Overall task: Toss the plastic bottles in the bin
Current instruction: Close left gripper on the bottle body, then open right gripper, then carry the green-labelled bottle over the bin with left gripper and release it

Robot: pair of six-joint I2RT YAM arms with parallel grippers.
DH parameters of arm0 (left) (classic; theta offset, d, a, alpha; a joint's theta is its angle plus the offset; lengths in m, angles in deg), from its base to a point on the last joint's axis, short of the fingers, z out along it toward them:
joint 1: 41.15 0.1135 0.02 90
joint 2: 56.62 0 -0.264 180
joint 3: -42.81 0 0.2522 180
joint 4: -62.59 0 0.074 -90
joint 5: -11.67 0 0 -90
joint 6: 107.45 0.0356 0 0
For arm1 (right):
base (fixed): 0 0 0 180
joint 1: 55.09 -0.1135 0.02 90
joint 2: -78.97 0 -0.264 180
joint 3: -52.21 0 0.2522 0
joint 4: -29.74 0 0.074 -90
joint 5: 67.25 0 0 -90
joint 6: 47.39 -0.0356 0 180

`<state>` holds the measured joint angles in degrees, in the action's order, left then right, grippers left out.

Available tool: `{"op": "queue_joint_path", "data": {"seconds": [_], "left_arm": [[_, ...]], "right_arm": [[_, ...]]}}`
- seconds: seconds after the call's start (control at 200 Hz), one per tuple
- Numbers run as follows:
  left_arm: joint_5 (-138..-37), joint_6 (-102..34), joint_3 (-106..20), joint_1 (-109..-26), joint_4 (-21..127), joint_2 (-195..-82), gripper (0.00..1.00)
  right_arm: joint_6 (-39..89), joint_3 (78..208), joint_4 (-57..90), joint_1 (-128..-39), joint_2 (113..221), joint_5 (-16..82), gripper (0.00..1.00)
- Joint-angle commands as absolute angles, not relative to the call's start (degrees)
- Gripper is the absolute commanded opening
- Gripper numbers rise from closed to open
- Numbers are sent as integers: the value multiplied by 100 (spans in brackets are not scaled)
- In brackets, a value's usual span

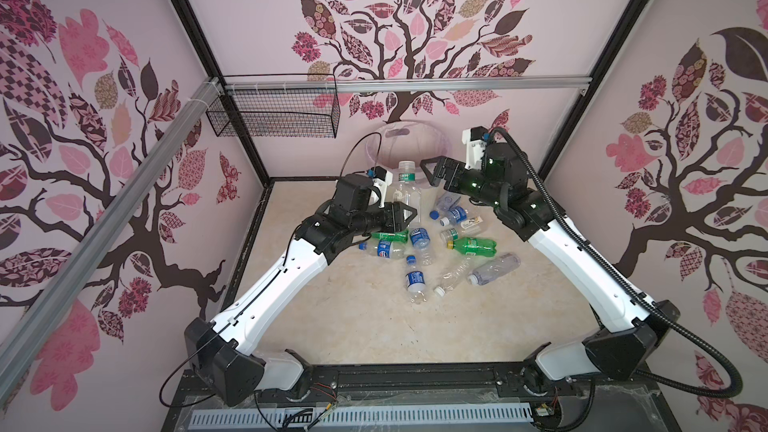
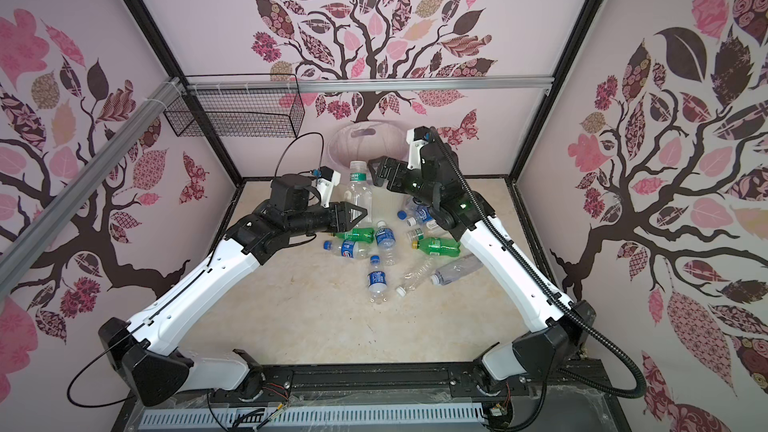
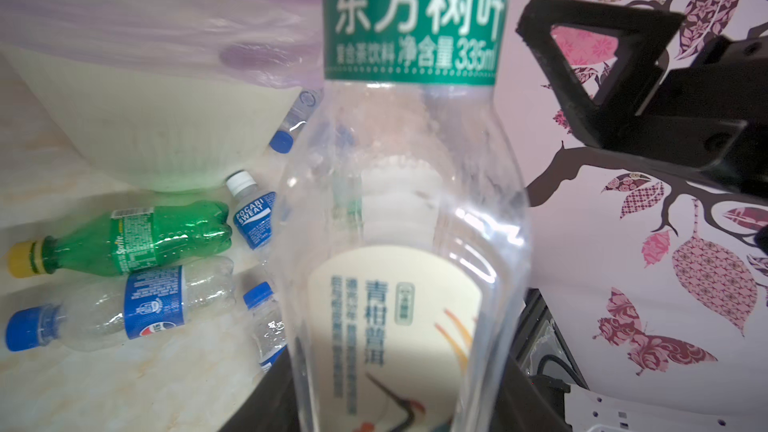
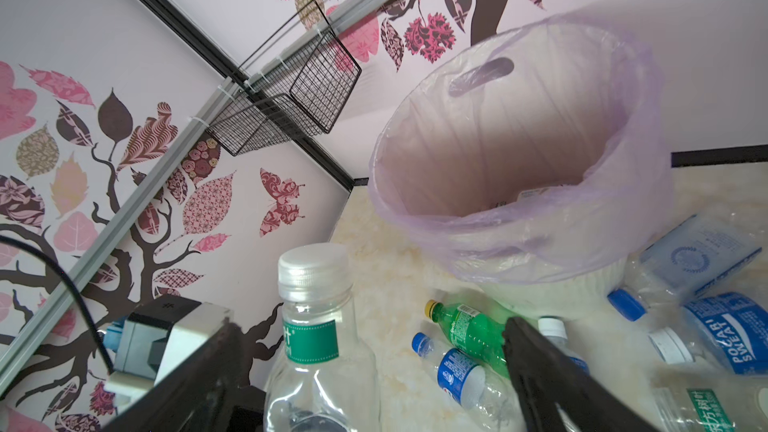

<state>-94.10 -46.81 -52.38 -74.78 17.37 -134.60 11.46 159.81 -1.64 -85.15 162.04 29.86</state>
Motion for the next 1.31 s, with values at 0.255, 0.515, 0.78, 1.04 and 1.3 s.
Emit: {"op": "queue_joint_path", "data": {"seconds": [0.255,0.515,0.78,1.04,1.3], "left_arm": [[-8265,-3617,-6600,-6695,1409,-13564,39],[-7868,-3108,-8160,-6681,1948,-14269,39],[-8025,-2738,-8568,-6679,3373,-14378,39],[-7961,-3023,-9436,-6638,2671,-16178,48],[-7947,-3030,-10127,-6679,1913,-16533,97]], "right_arm": [[2001,16425,-297,-8455,15843,2678,100],[2296,16143,-165,-8455,15741,2538,99],[2296,15711,-64,-8188,15485,2584,100],[2122,15422,-4,-7952,15487,2851,100],[2032,15164,-37,-7947,15281,2938,100]]}}
